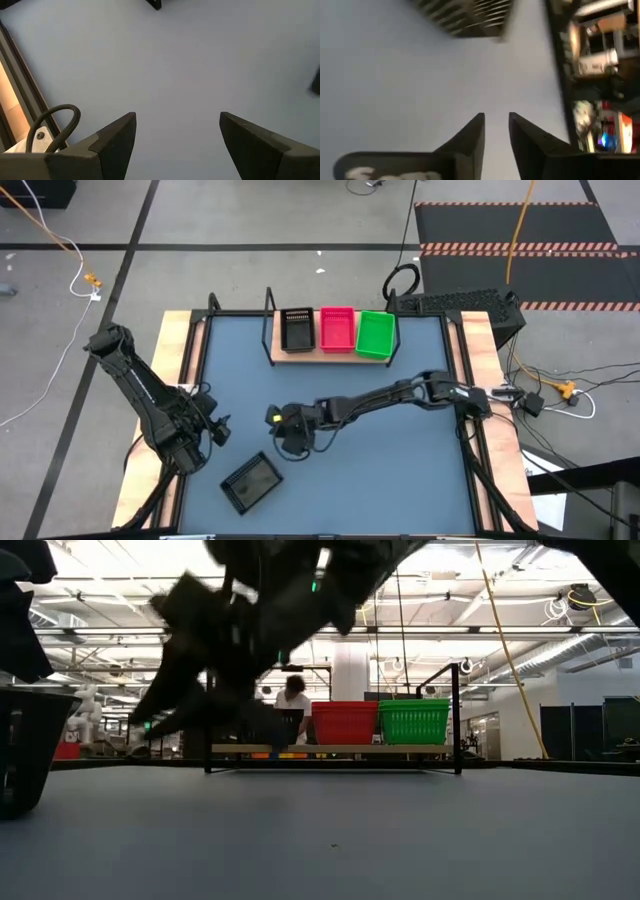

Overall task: Stack baskets on shelf by color
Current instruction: Stack the black bin on top of the black bin on the shelf

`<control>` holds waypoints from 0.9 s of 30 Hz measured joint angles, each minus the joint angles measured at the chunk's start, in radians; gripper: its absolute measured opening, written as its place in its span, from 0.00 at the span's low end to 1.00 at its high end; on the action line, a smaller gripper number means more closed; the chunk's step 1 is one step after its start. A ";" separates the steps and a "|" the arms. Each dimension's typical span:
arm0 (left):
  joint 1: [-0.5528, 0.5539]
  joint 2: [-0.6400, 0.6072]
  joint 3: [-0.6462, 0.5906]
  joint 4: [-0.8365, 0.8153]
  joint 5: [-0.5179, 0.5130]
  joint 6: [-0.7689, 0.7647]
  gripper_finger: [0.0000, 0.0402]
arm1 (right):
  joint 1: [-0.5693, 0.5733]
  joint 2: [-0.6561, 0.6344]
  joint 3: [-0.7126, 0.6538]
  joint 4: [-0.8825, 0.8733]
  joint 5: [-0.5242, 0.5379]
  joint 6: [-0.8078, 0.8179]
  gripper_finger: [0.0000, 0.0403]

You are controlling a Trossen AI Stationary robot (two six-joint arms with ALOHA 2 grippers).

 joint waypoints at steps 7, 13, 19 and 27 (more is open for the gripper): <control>0.016 0.000 0.000 -0.002 -0.011 -0.003 0.71 | 0.029 0.061 0.006 0.032 0.000 -0.260 0.27; 0.029 0.000 0.000 -0.001 -0.014 -0.005 0.71 | 0.041 0.054 -0.008 0.108 0.006 -0.347 0.32; 0.030 0.000 -0.003 0.000 -0.056 -0.014 0.71 | 0.062 0.045 -0.007 0.141 0.178 -0.444 0.41; 0.034 0.022 -0.005 -0.004 -0.072 -0.031 0.71 | 0.099 0.045 -0.014 0.125 0.103 -0.600 0.50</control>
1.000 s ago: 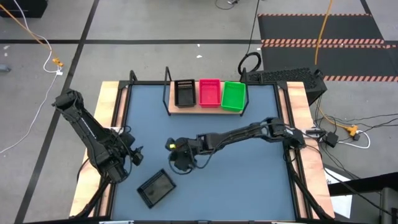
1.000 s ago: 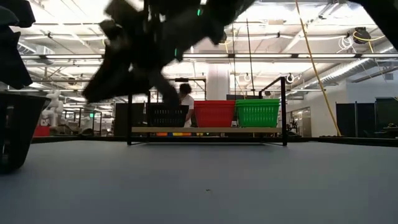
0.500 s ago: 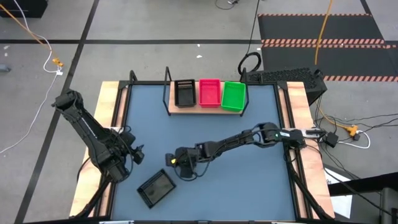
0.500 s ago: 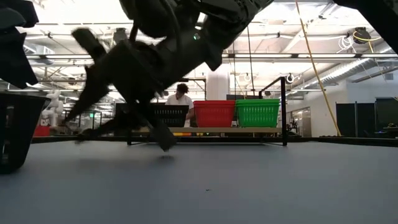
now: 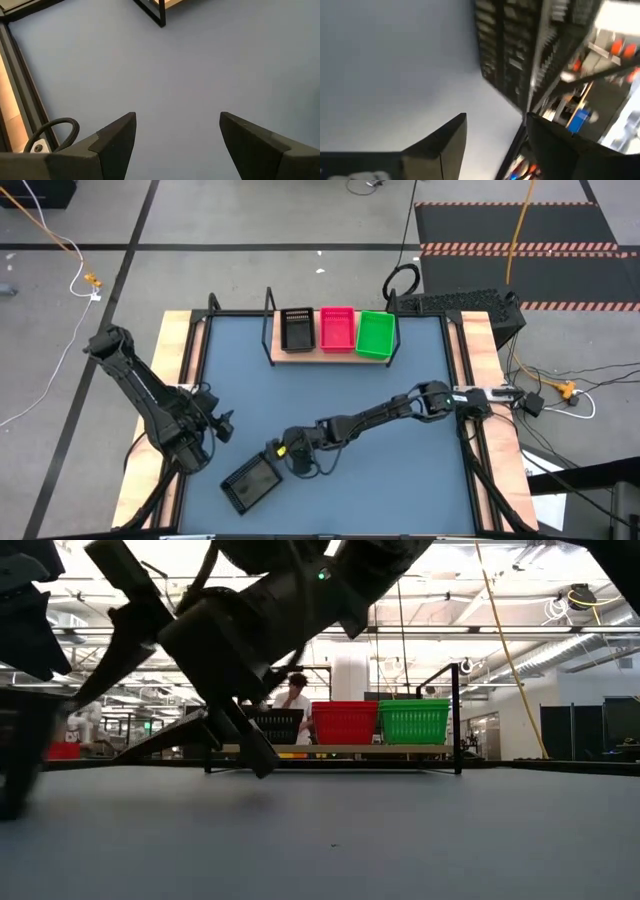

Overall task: Stack baskets on shelf by color
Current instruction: Stack the black bin on top of the black bin on the shelf

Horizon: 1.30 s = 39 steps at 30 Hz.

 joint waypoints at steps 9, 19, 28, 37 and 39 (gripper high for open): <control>0.026 0.036 0.000 0.000 0.000 -0.001 0.71 | 0.034 0.000 -0.007 0.022 -0.027 -0.126 0.48; 0.028 0.037 0.000 0.001 0.005 0.005 0.71 | 0.045 0.000 -0.008 0.081 -0.077 -0.053 0.49; 0.028 0.037 0.000 0.001 0.005 0.004 0.71 | 0.043 0.000 -0.008 0.075 -0.310 0.170 0.49; 0.050 0.037 0.000 0.001 0.005 0.001 0.71 | 0.022 0.041 0.012 0.059 -0.368 0.173 0.49; 0.065 0.036 0.000 -0.002 0.005 0.002 0.71 | 0.021 0.068 0.052 0.051 -0.365 0.156 0.49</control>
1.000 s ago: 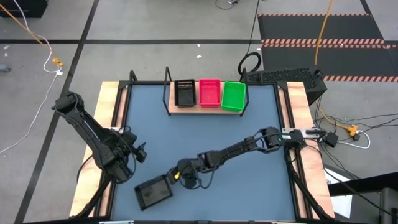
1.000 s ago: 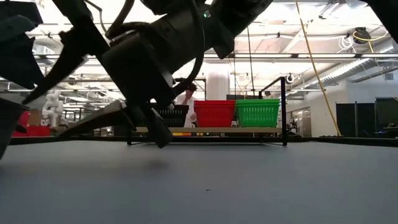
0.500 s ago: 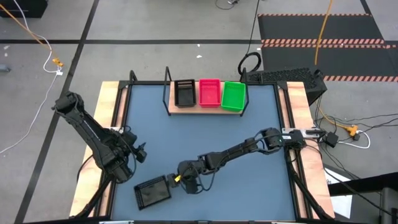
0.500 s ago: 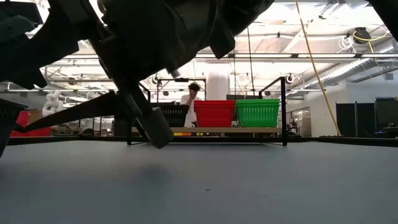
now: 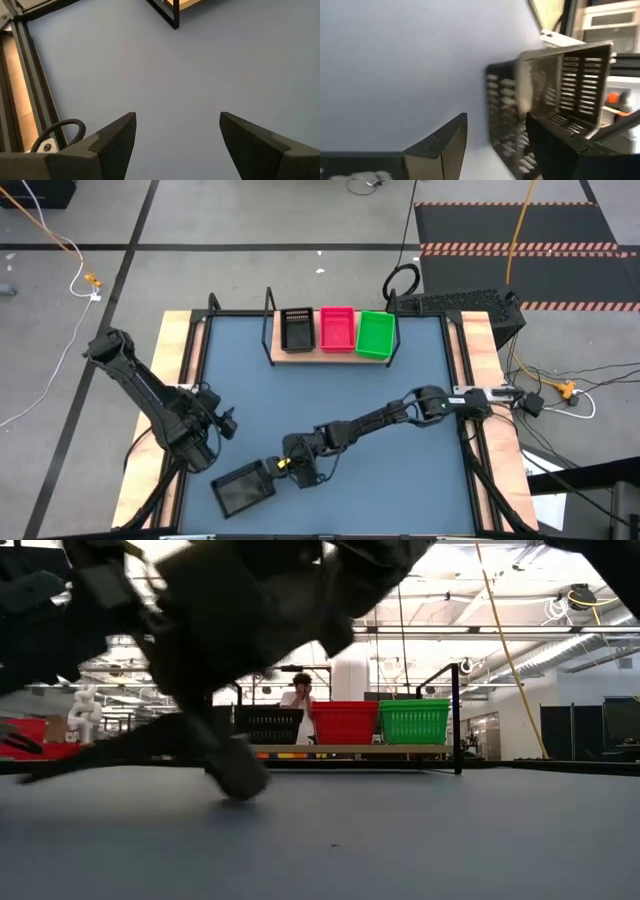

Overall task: Stack baskets on shelf by color
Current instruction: Stack the black bin on top of the black bin on the shelf

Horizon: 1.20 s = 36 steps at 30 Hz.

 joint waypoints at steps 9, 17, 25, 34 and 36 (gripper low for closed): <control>0.042 0.001 0.000 0.008 0.002 0.035 0.71 | -0.008 0.079 0.166 -0.074 0.044 -0.029 0.49; 0.042 0.001 0.000 0.012 0.002 0.038 0.71 | -0.010 0.095 0.168 -0.076 -0.049 -0.012 0.47; 0.042 0.001 0.000 0.011 0.002 0.041 0.71 | -0.026 0.100 0.169 -0.066 0.005 0.093 0.25; 0.040 0.000 0.000 0.019 0.001 0.086 0.71 | -0.018 0.074 0.165 -0.139 0.127 0.156 0.03; 0.035 0.001 0.000 0.020 0.001 0.086 0.71 | -0.019 0.065 0.165 -0.194 0.191 0.234 0.02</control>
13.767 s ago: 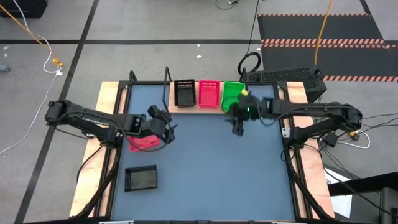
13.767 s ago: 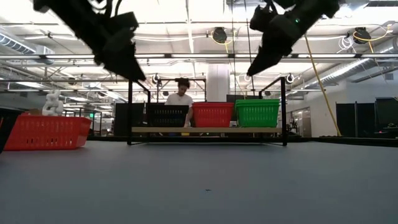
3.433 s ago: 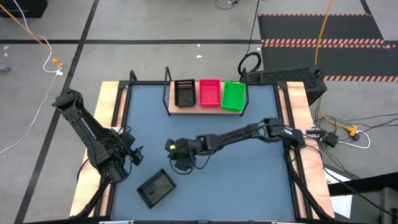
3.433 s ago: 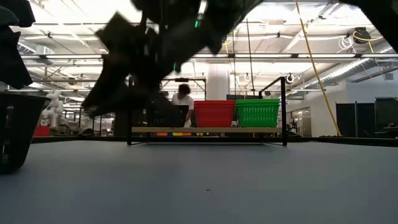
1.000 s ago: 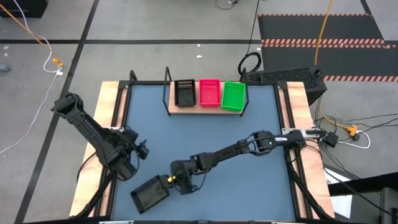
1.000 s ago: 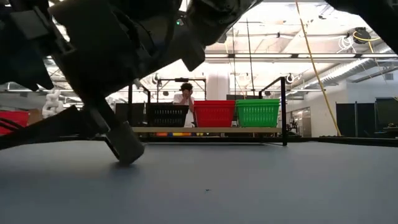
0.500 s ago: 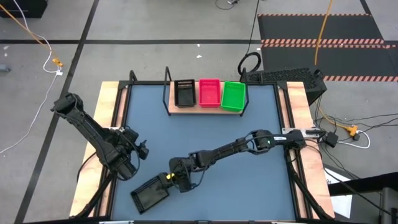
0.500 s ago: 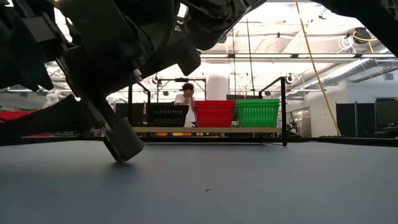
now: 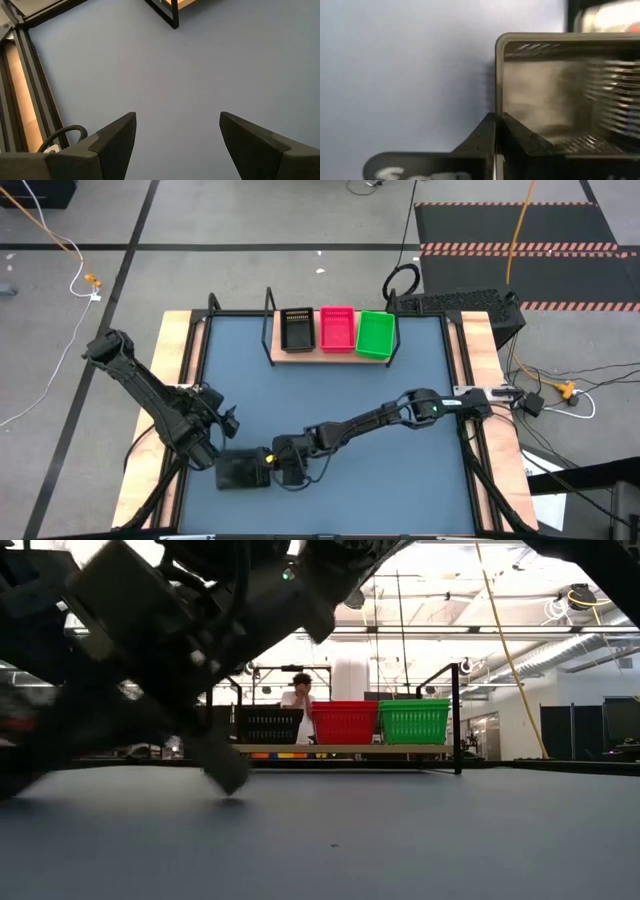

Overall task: Stack baskets on shelf by color
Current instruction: Stack the black bin on top of the black bin on the shelf

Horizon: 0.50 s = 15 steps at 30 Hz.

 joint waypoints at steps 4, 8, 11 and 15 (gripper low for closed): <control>-0.034 0.000 0.000 0.001 0.042 -0.017 0.71 | -0.024 -0.042 0.001 -0.220 0.049 0.186 0.02; -0.073 0.000 0.003 -0.011 0.062 -0.055 0.71 | -0.039 -0.106 0.002 -0.433 0.058 0.345 0.02; -0.082 -0.001 0.014 -0.041 0.056 -0.088 0.71 | -0.050 -0.156 -0.001 -0.527 0.090 0.425 0.02; -0.082 -0.001 0.019 -0.053 0.053 -0.098 0.71 | -0.082 -0.230 -0.002 -0.597 0.160 0.455 0.02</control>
